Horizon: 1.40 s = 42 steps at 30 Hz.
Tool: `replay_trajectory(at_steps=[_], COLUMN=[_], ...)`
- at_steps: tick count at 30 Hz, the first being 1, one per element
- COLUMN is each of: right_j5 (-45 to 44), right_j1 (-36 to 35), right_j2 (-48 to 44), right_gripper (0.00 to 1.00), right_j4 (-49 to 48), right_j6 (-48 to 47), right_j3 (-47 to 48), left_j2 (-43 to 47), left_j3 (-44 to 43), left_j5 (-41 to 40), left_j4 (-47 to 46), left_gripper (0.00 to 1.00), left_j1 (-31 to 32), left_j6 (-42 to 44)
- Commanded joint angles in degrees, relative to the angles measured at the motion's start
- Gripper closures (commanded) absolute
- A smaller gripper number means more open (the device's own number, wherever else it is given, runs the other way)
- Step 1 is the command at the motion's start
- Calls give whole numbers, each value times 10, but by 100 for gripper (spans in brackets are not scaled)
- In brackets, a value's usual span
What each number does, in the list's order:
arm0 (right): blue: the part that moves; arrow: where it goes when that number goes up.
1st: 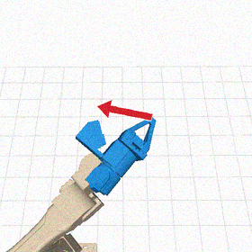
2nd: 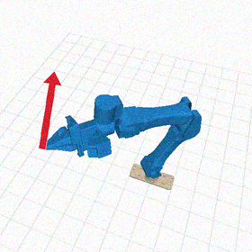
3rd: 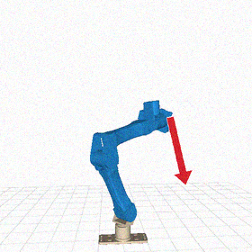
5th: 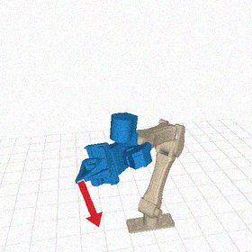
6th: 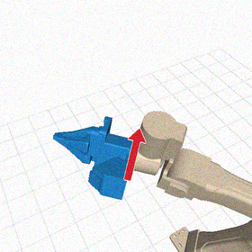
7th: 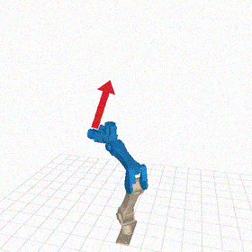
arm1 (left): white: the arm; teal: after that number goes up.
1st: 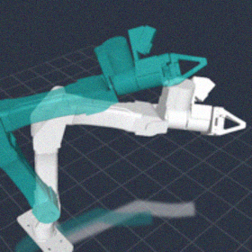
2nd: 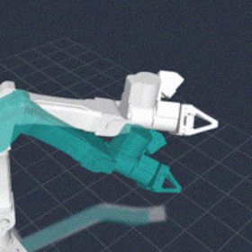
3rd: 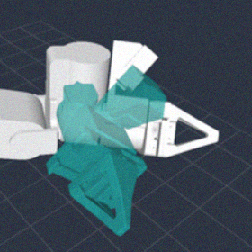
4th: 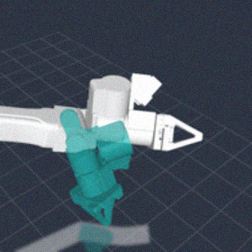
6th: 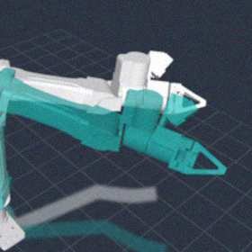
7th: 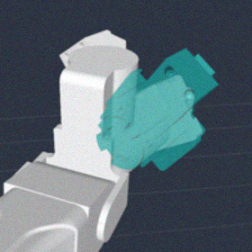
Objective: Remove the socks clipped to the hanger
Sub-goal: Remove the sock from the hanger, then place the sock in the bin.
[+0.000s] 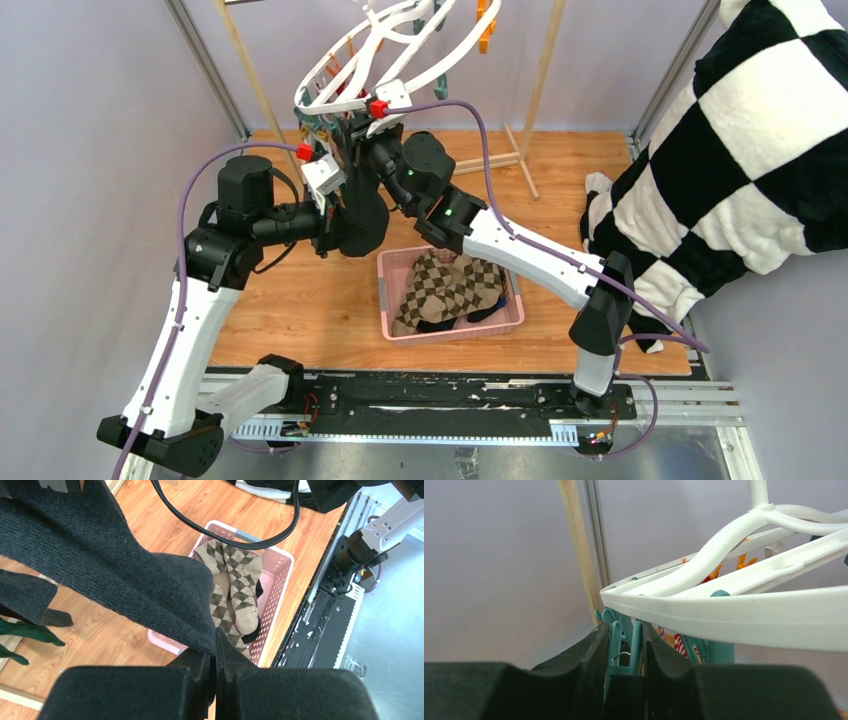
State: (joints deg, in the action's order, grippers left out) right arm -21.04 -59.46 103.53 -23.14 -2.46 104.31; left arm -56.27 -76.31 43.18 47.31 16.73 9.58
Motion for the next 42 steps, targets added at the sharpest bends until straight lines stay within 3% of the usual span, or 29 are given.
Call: replay_trajectory(at_steps=[1,7,16,18,22,26,34,38,42], right_j5=[1,31,111,116,143,198,517,569,602], right_j1=[9,18,42,45,46,48,51,51,51], right_j2=[5,3,-41,-57,-99,-167,-325,-346,-324], right_gripper=[73,100,100,93,53,35,12,9,12], right_j4=[1,22,32,26,3,-10,-12,-11,-19], right_j6=[-7,15,100,106,95,80,53,38,47], right_j3=[24,43,0,-24,-89,-182,-395,-451,-448], left_j2=[10,15,27,30,37,42,50,53,58], left_j3=[-15,4,20,24,35,41,43,43,38], left_j5=[-2,-9,-23,-23,-23,-19,28,53,66], left_j4=[11,11,15,21,26,31,59,72,76], left_gripper=[100,100,100,100,100,100,100,100,100], left_j1=[7,7,7,7,7,7,7,7,7], left_j6=[-3,3,18,24,29,36,65,76,71])
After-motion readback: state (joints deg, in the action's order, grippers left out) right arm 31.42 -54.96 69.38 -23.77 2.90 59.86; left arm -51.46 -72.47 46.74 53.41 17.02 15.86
